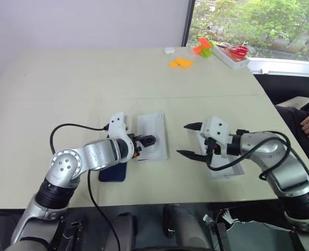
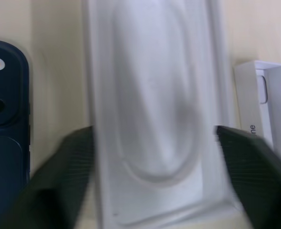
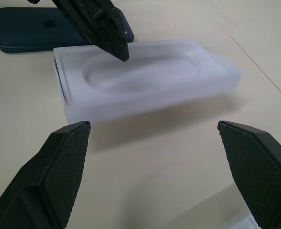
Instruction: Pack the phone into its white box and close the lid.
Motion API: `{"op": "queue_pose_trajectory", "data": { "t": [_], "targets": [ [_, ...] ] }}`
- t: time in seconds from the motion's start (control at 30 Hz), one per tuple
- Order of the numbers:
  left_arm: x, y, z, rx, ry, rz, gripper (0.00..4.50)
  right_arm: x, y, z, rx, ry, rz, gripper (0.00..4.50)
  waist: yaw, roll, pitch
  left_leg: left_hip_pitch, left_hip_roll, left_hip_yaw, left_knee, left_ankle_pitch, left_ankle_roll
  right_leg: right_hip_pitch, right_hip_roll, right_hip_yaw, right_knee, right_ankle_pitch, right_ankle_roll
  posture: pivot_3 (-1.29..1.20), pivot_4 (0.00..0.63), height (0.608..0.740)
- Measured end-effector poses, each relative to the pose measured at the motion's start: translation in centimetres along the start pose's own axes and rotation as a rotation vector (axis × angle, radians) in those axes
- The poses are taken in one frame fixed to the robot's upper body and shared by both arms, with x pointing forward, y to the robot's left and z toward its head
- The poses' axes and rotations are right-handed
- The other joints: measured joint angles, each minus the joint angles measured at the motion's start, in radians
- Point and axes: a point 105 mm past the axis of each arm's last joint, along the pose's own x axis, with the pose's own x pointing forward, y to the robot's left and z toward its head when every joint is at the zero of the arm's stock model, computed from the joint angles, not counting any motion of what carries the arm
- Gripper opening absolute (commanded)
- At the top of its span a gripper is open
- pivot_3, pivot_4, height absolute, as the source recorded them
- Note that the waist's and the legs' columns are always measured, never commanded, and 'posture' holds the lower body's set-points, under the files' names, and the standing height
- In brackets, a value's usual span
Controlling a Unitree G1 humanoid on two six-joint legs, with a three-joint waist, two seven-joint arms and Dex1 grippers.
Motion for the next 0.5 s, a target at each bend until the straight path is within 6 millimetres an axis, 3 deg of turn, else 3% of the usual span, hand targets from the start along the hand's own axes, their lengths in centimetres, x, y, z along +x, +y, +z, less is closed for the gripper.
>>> {"op": "queue_pose_trajectory", "data": {
  "t": [0.43,0.5],
  "targets": [
    [-3.9,-0.9,2.9,0.148,-0.124,-0.174,4.47,0.7,0.1,0.8,-0.006,-0.029,0.015,4.50,-0.001,0.000,0.000,0.000,0.000,0.000,0.000,0.000,0.000,-0.001,0.000,-0.001,-0.001,0.000,0.000,0.00,0.150,0.727],
    [-5.4,-0.1,4.5,0.244,-0.235,-0.139,4.50,1.2,0.0,1.2,0.016,-0.052,0.009,3.96,-0.008,0.000,0.001,0.000,0.001,0.001,-0.001,0.000,0.000,-0.001,0.001,-0.001,-0.001,0.000,0.000,0.00,0.150,0.727]
  ]
}}
